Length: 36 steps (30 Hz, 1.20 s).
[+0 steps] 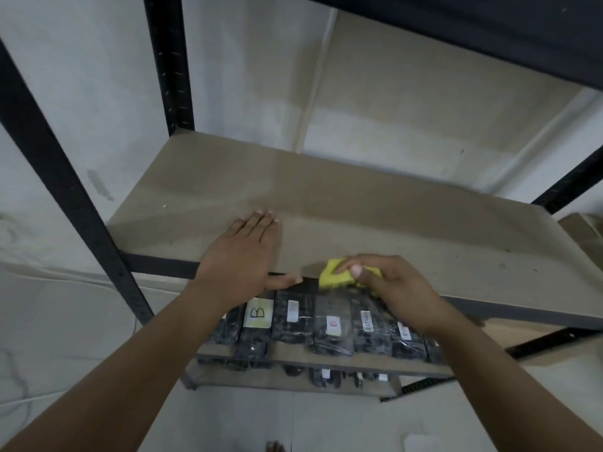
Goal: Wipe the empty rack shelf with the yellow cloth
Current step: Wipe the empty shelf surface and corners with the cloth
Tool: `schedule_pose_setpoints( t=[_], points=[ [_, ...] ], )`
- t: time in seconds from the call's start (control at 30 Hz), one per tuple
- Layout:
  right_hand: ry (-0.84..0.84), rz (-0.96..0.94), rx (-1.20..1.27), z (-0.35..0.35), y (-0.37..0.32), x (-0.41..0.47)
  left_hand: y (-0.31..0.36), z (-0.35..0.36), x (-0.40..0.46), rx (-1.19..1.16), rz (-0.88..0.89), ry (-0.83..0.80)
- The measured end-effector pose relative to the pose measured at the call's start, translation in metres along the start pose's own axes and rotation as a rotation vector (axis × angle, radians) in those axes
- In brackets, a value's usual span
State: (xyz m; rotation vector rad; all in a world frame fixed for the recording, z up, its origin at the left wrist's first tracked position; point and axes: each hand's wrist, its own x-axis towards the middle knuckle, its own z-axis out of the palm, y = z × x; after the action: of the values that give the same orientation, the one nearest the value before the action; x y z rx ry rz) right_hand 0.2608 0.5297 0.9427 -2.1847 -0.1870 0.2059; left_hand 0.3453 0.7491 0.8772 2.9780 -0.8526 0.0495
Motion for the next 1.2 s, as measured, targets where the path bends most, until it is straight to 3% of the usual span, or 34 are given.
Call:
schedule_pose_setpoints(
  t=[0.07, 0.17, 0.3, 0.4, 0.53, 0.67, 0.7, 0.8, 0.83, 0.97, 1.2],
  points=[
    [0.182, 0.012, 0.075, -0.015, -0.005, 0.011, 0.001, -0.003, 0.0, 0.002, 0.009, -0.001],
    [0.375, 0.0, -0.112, -0.03, 0.006, 0.058, 0.002, -0.006, -0.001, -0.002, 0.005, -0.028],
    [0.224, 0.07, -0.513, -0.011, 0.044, 0.098, 0.002, -0.006, -0.002, -0.02, 0.0, -0.035],
    [0.258, 0.044, -0.638, 0.021, 0.041, 0.074, 0.003, -0.005, -0.002, -0.031, 0.006, -0.036],
    [0.41, -0.13, -0.571, 0.06, 0.016, 0.009, 0.003, -0.008, -0.004, -0.007, 0.032, -0.048],
    [0.31, 0.014, -0.105, 0.04, -0.004, -0.007, -0.004, -0.009, -0.001, -0.008, 0.081, -0.088],
    [0.357, 0.036, -0.025, 0.027, -0.005, -0.001, -0.006, -0.007, -0.001, -0.018, 0.094, -0.089],
    [0.539, 0.101, -0.121, -0.008, 0.002, 0.03, -0.01, -0.005, -0.001, -0.083, 0.127, -0.072],
    [0.525, 0.113, -0.205, -0.013, 0.008, 0.04, -0.012, -0.006, -0.003, -0.119, 0.131, -0.048],
    [0.182, 0.103, -0.712, -0.001, 0.039, 0.066, -0.025, -0.008, -0.017, -0.146, 0.08, 0.147],
    [0.198, -0.123, -0.541, 0.054, 0.01, 0.035, -0.028, 0.007, -0.013, -0.056, 0.076, 0.251]
  ],
)
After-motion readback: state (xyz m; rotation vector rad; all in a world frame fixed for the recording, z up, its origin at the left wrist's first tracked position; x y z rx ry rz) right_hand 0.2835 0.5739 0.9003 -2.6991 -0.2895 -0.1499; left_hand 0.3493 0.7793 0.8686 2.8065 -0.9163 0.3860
